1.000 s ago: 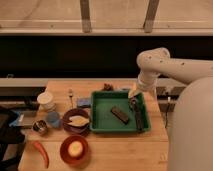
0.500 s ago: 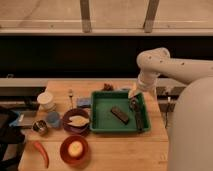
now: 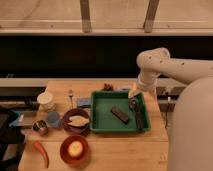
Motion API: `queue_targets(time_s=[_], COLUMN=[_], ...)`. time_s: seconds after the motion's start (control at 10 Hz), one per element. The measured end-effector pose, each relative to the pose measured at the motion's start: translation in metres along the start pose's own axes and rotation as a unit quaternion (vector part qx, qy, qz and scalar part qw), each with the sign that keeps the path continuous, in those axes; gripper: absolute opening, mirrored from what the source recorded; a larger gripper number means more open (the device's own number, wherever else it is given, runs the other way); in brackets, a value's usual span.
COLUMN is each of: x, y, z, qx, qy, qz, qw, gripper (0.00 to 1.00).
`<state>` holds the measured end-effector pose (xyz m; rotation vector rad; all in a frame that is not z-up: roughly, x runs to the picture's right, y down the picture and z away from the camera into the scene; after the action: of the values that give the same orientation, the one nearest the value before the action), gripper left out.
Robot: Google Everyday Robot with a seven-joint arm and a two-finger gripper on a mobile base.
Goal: Place pepper in paper cup
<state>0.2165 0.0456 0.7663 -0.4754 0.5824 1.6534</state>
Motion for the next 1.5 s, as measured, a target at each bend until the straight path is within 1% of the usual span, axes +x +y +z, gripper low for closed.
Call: queue_targets(time_s=[0.6, 0.7, 0.8, 0.9, 1.0, 1.2, 1.3, 1.4, 1.5], x=[0.0, -0.001, -0.002, -0.002, 0.0, 0.008, 0.019, 0.035, 0.051], y=[0.0, 0.0, 0.001, 0.012, 0.03, 0.067, 0.105, 0.135, 0.16], z=[0.0, 0.0, 0.0, 0.0, -0.002, -0.009, -0.016, -0.024, -0.032], qx=[0.0, 0.003, 0.014, 0.019, 0.023, 0.032, 0.034, 0.034, 0.034], qy=[0.0, -0.001, 0.001, 0.004, 0.006, 0.005, 0.005, 0.004, 0.004], qz=[0.0, -0.003, -0.018, -0.042, -0.074, -0.133, -0.184, -0.225, -0.257], qw=[1.0, 1.0, 0.9997, 0.9989, 0.997, 0.9905, 0.9824, 0.9738, 0.9658], gripper=[0.8, 0.8, 0.8, 0.8, 0.8, 0.8, 0.8, 0.8, 0.8])
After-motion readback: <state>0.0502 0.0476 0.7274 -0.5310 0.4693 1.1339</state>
